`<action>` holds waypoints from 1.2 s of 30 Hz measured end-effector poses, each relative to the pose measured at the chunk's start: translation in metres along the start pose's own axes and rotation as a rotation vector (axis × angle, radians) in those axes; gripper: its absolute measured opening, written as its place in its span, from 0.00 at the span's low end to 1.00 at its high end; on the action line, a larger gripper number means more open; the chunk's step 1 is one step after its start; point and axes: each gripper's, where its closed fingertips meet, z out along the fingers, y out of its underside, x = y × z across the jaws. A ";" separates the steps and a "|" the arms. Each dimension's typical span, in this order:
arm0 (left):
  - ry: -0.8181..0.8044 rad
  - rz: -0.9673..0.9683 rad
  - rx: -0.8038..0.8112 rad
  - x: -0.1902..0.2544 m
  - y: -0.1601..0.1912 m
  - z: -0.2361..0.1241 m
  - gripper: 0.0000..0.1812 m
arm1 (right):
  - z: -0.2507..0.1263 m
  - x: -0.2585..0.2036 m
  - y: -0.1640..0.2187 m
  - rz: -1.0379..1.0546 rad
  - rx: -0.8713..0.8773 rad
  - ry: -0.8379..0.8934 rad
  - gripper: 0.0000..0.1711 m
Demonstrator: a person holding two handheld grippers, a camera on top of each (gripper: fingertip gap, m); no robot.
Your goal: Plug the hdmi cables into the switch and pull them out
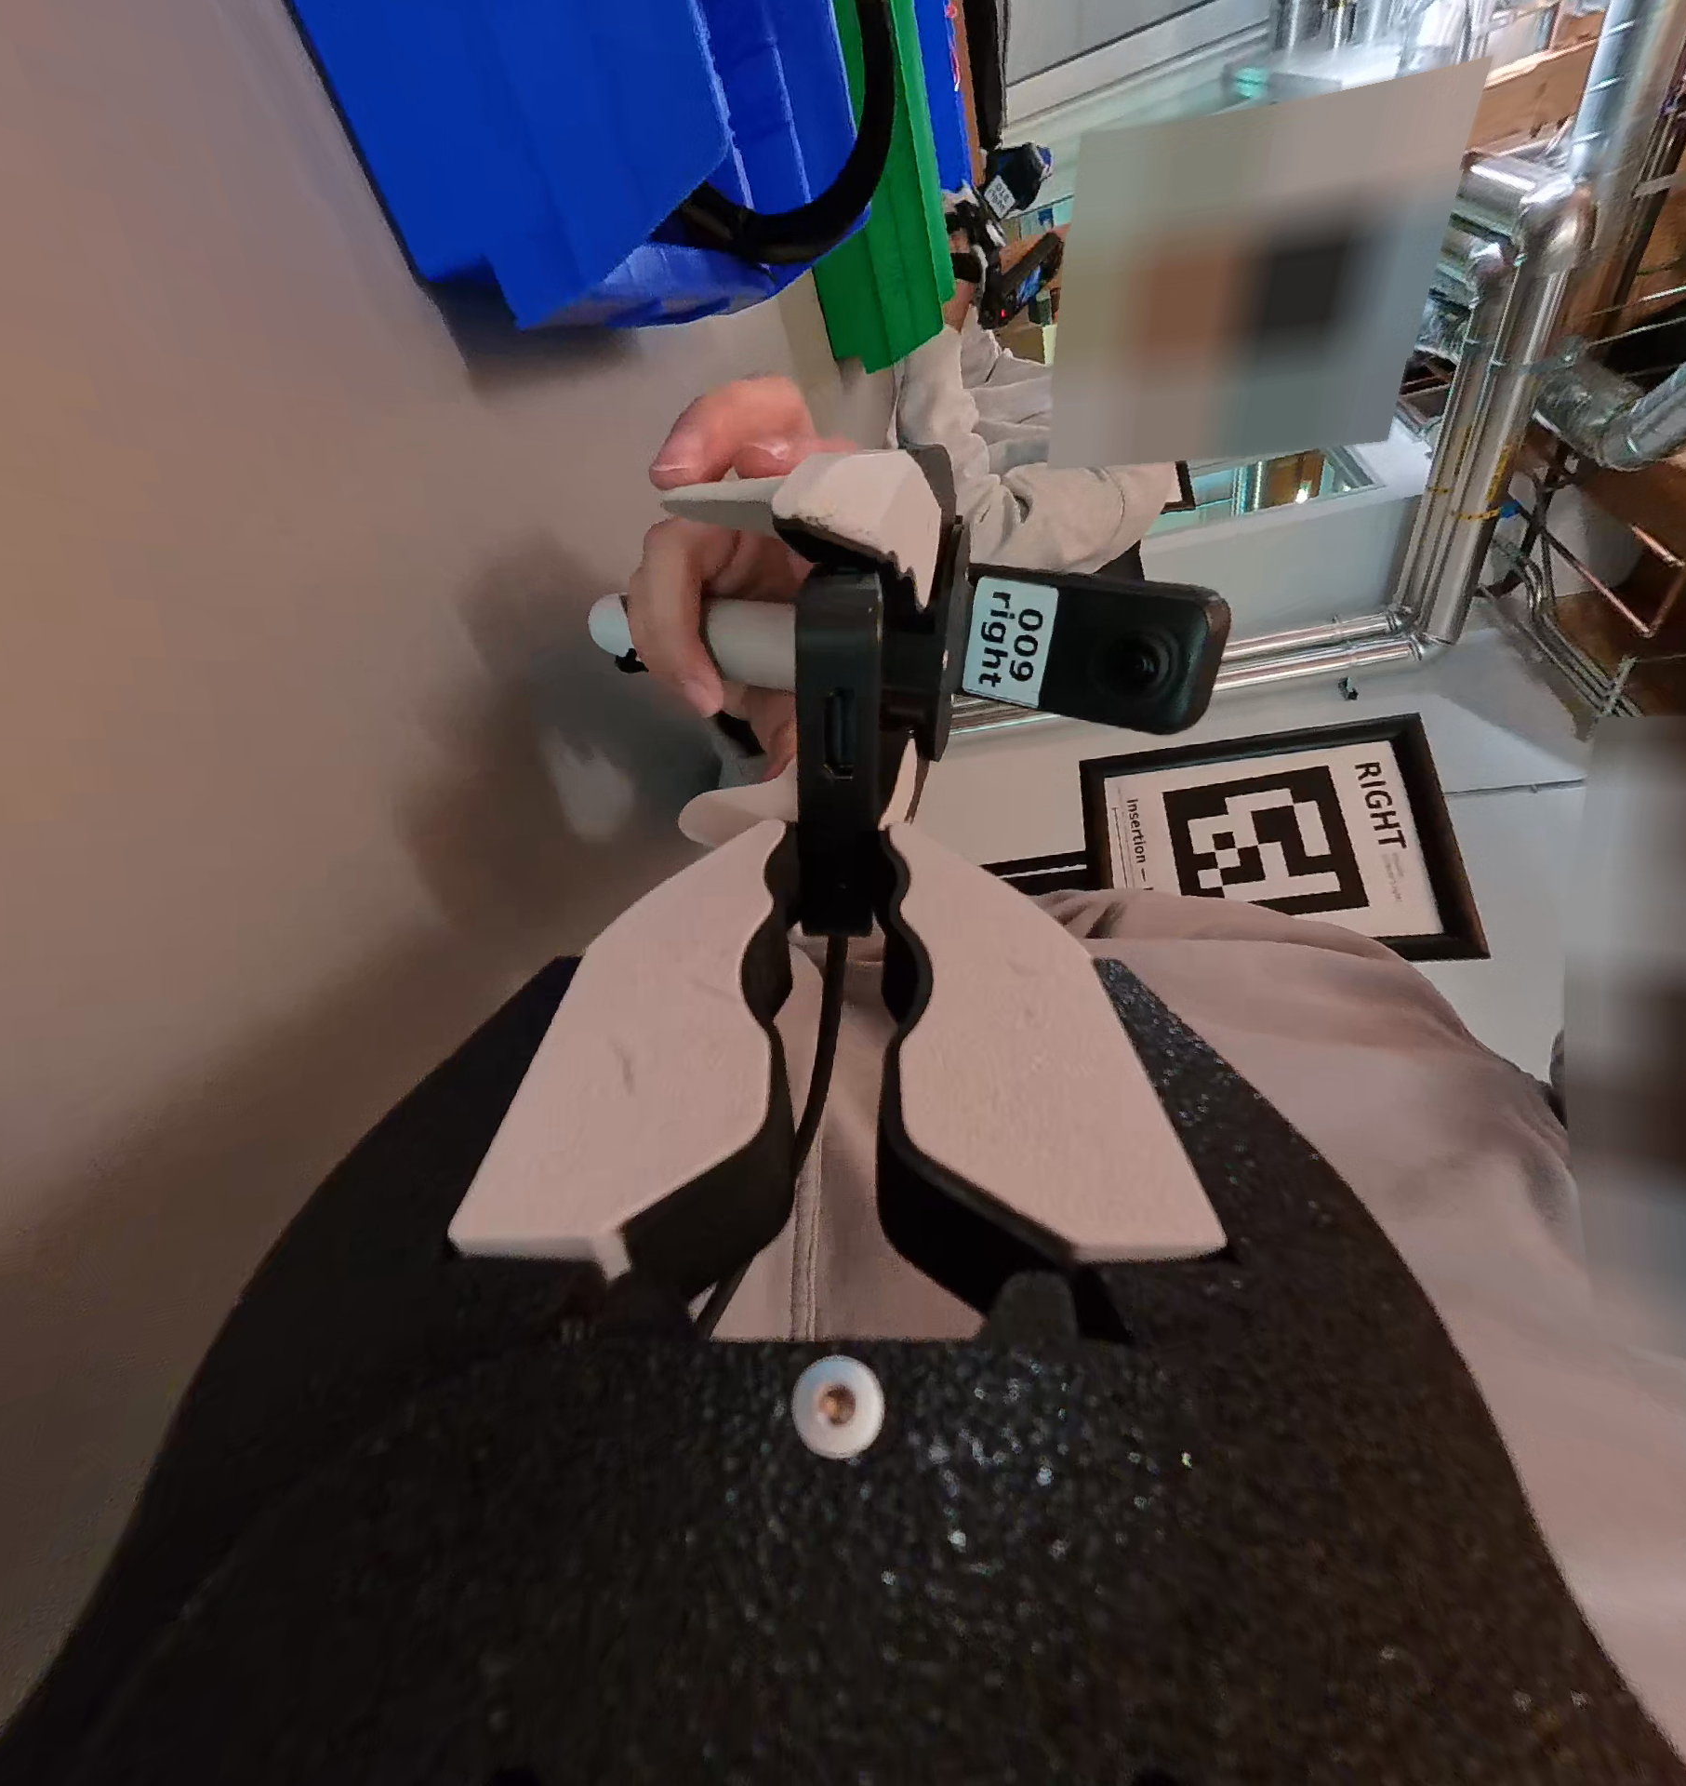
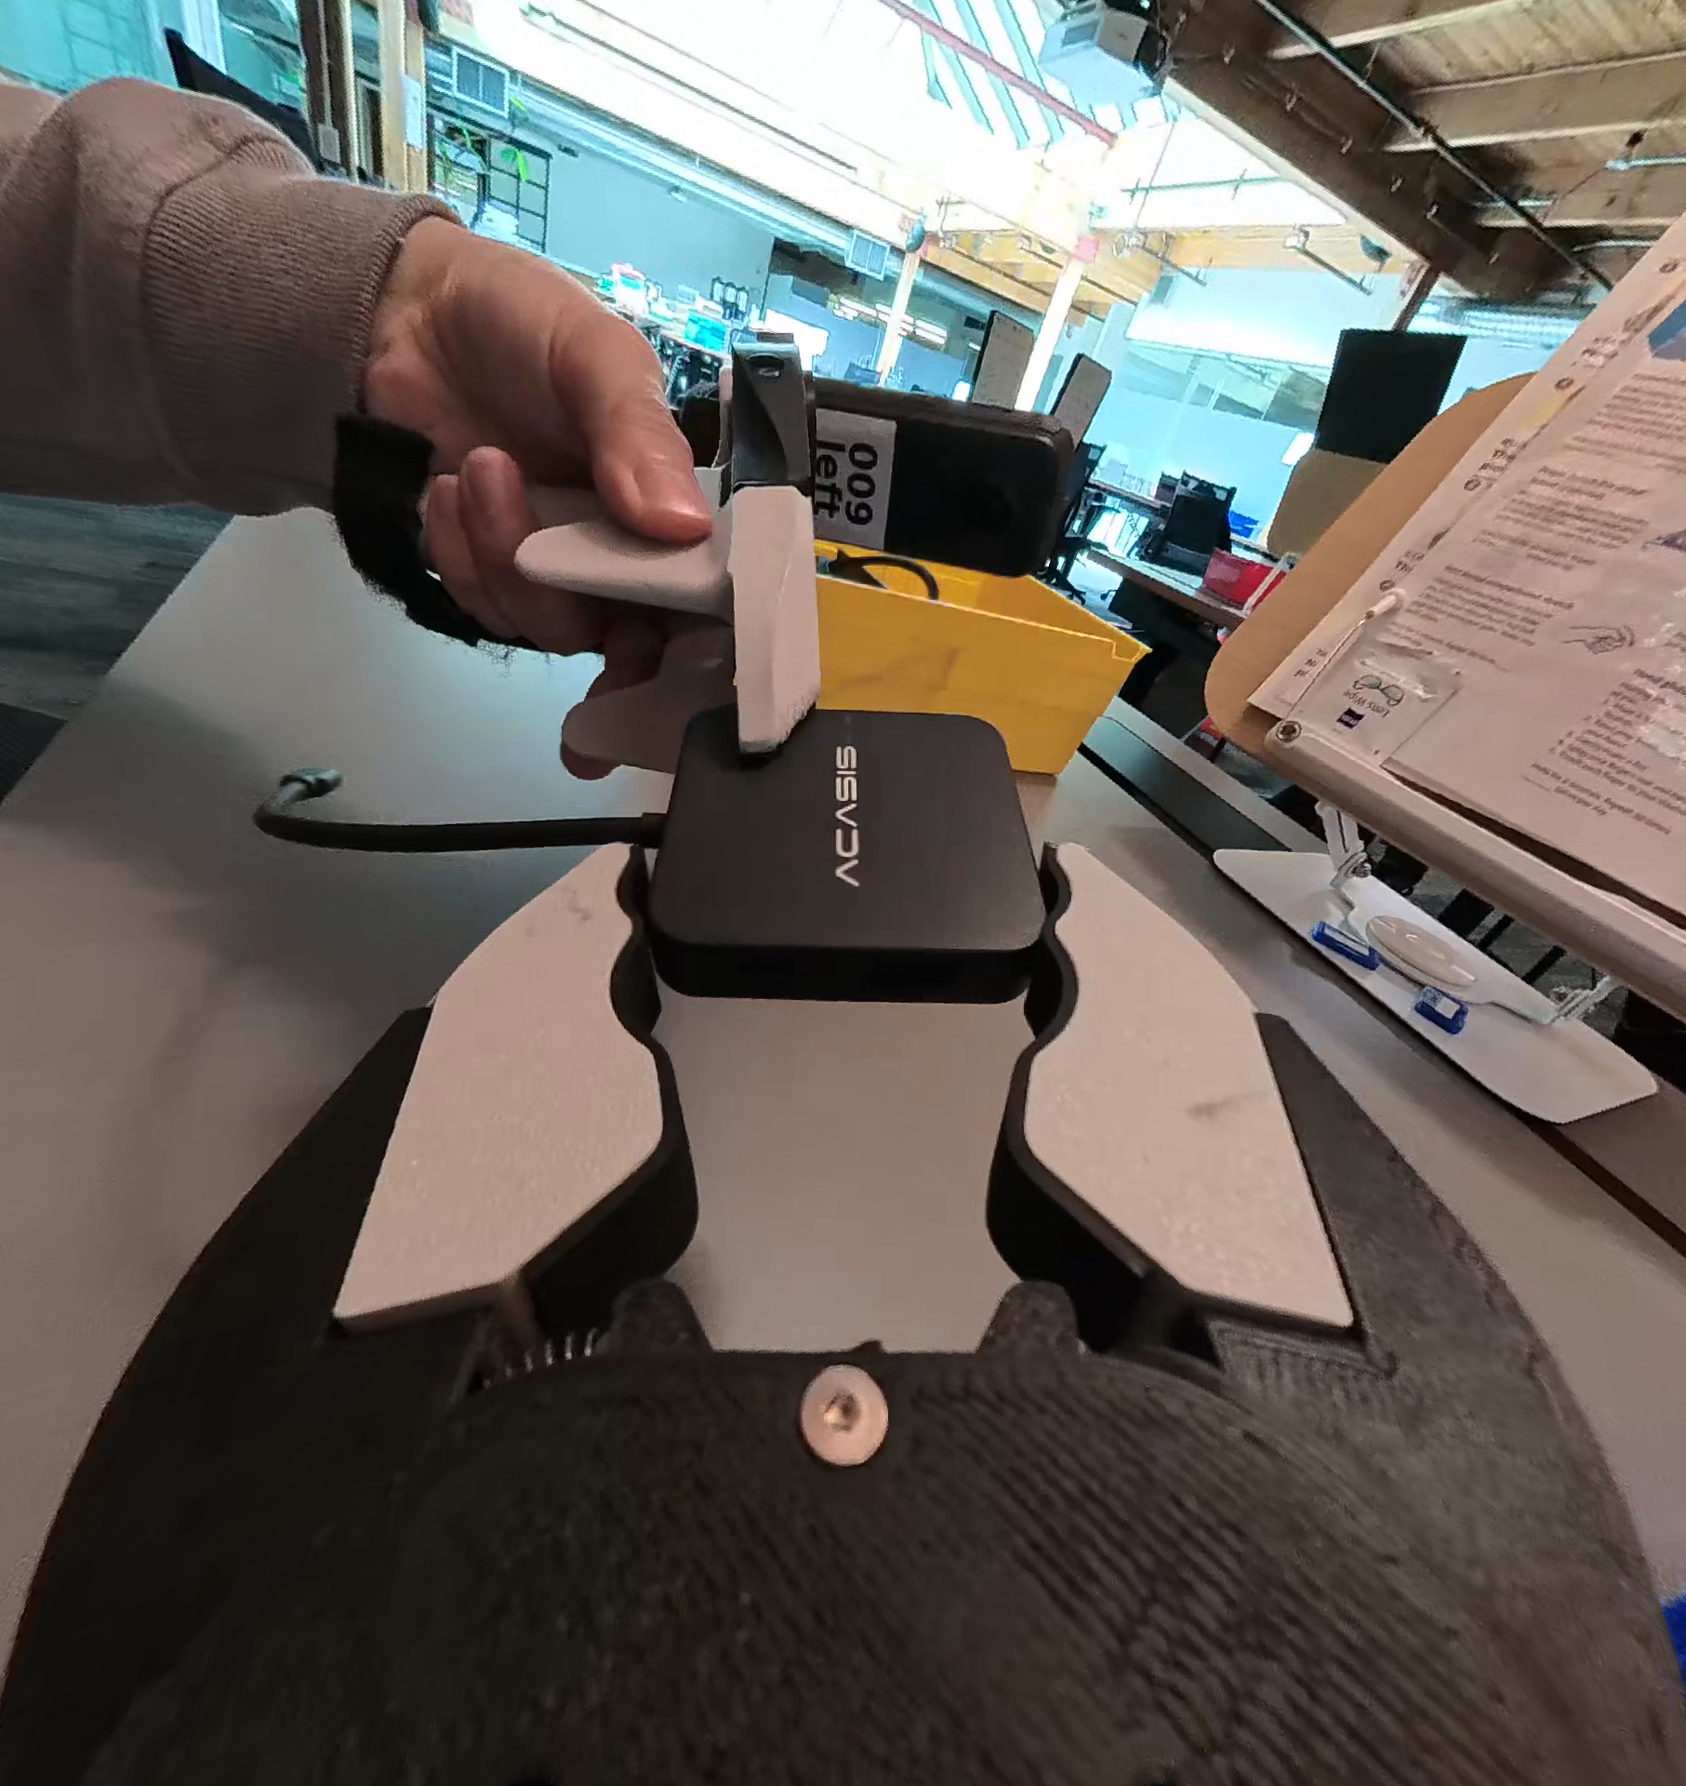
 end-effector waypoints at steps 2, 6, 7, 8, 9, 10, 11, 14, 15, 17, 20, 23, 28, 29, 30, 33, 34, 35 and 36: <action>0.002 0.001 0.003 0.001 -0.001 0.001 0.07 | -0.002 0.000 -0.002 0.022 0.013 -0.018 0.43; -0.004 0.016 0.008 -0.003 -0.002 0.000 0.08 | 0.000 0.001 0.005 0.038 -0.033 -0.009 0.42; 0.003 0.033 0.026 -0.002 -0.005 -0.001 0.08 | 0.000 0.002 0.005 0.035 -0.041 0.009 0.42; 0.002 0.063 0.041 -0.002 -0.006 -0.001 0.08 | 0.001 0.004 0.004 0.041 -0.039 0.017 0.42; -0.011 0.101 0.059 -0.001 -0.009 -0.003 0.10 | 0.001 0.005 0.003 0.057 -0.034 0.019 0.42; -0.025 0.149 0.084 0.003 -0.013 -0.007 0.13 | 0.000 0.007 0.004 0.078 -0.029 0.022 0.42; -0.033 0.208 0.118 0.009 -0.019 -0.014 0.15 | -0.002 0.009 0.003 0.102 -0.017 0.028 0.42; -0.124 0.426 0.277 0.033 -0.044 -0.055 0.16 | -0.014 0.018 -0.009 0.202 0.084 0.034 0.42; -0.205 0.495 0.331 0.035 -0.053 -0.075 0.18 | -0.018 0.021 -0.013 0.239 0.125 0.032 0.42; -0.458 0.594 0.423 0.025 -0.069 -0.127 0.20 | -0.024 0.025 -0.022 0.302 0.202 0.022 0.42; -0.936 0.545 0.548 -0.018 -0.081 -0.227 0.24 | -0.029 0.030 -0.026 0.332 0.254 0.036 0.42; -1.082 0.322 0.654 -0.065 -0.080 -0.297 0.26 | -0.027 0.032 -0.023 0.314 0.244 0.053 0.42; -0.791 0.017 0.767 -0.126 -0.093 -0.312 0.21 | -0.021 0.024 -0.026 0.328 0.264 0.007 0.42; -0.723 -0.015 0.783 -0.132 -0.097 -0.308 0.21 | -0.021 0.023 -0.025 0.329 0.261 -0.003 0.42; -0.666 -0.036 0.795 -0.135 -0.101 -0.303 0.20 | -0.021 0.022 -0.025 0.332 0.262 -0.008 0.42; -0.666 -0.028 0.824 -0.147 -0.108 -0.301 0.12 | -0.026 0.020 -0.027 0.372 0.300 -0.054 0.42; -0.665 -0.013 0.840 -0.147 -0.109 -0.301 0.04 | -0.029 0.020 -0.029 0.388 0.324 -0.066 0.42; -0.669 0.007 0.856 -0.145 -0.110 -0.302 0.04 | -0.032 0.020 -0.032 0.403 0.348 -0.081 0.42; -0.684 0.044 0.871 -0.141 -0.110 -0.303 0.04 | -0.035 0.020 -0.035 0.416 0.371 -0.094 0.42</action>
